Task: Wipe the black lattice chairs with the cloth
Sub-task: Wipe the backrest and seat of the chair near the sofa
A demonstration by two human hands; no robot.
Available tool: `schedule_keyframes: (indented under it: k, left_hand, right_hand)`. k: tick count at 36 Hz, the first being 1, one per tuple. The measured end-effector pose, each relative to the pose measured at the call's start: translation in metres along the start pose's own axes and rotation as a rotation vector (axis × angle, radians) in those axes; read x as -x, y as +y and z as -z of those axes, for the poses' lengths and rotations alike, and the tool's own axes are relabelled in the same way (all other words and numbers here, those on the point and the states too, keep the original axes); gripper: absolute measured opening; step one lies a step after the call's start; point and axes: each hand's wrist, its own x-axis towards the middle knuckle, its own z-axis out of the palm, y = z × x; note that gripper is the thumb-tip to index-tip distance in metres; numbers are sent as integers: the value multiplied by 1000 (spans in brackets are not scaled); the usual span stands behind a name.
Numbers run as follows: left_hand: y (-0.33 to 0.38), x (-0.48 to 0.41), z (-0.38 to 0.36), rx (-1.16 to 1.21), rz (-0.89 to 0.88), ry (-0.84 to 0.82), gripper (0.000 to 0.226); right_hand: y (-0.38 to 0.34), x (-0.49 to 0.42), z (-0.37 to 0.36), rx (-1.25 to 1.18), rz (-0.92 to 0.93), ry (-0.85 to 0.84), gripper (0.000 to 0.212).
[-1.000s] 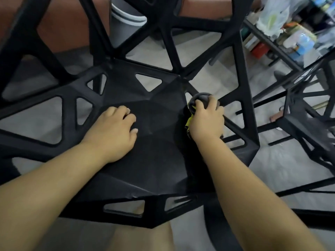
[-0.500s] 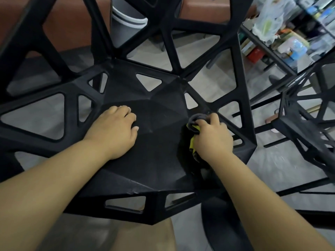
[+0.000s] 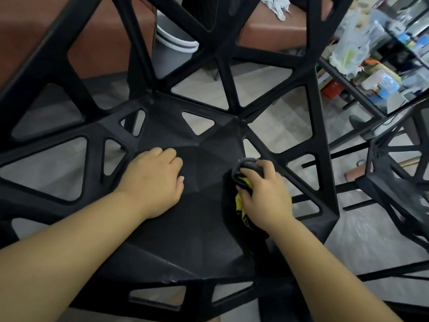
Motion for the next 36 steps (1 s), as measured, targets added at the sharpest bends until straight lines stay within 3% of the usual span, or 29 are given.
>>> schedule_keyframes:
  k: [2, 6, 10, 12, 16, 19, 23, 25, 31, 36]
  left_hand:
    - [0, 1, 0, -6, -2, 5, 20]
    - [-1, 0, -1, 17, -5, 13, 18]
    - [-2, 0, -2, 31, 14, -3, 31]
    - [-3, 0, -1, 55, 23, -11, 39]
    - [-2, 0, -3, 72, 32, -8, 37]
    - [-2, -3, -5, 63, 27, 0, 39]
    - [-1, -2, -6, 61, 23, 9, 31]
    - [0, -2, -6, 59, 20, 8, 31]
    - [1, -3, -3, 77, 32, -13, 33]
    - [5, -5, -1, 84, 39, -27, 34]
  right_hand:
    - [-12, -23, -11, -62, -8, 11, 40]
    - [-55, -59, -25, -151, 152, 39, 39]
    - [-55, -68, -32, -178, 300, 24, 40]
    - [-29, -78, -32, -132, 243, 66, 43]
    - [18, -102, -20, 76, -43, 114, 46]
    - [8, -113, -20, 150, -167, 84, 44]
    - [-19, -127, -24, 32, -384, 34, 41]
    - [-27, -128, -24, -2, -355, 26, 41]
    - [8, -108, -19, 89, 93, 24, 45]
    - [44, -94, 0, 155, -211, 106, 44]
